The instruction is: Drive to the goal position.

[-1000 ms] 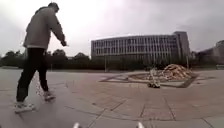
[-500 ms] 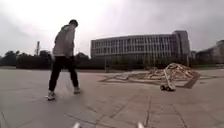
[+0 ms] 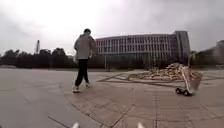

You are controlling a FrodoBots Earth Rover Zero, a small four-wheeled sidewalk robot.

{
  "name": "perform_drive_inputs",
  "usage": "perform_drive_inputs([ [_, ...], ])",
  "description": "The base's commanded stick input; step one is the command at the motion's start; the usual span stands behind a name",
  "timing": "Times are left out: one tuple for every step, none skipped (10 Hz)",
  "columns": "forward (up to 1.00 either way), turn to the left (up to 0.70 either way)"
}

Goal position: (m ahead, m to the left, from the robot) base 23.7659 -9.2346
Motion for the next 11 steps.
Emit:
perform_drive_inputs([
  [0.5,0.0],
  [0.5,0.0],
  [0.5,0.0],
  [0.5,0.0],
  [0.5,0.0],
  [0.5,0.0],
  [0.5,0.0],
  [0.5,0.0],
  [0.5,0.0],
  [0.5,0.0],
  [0.5,0.0],
])
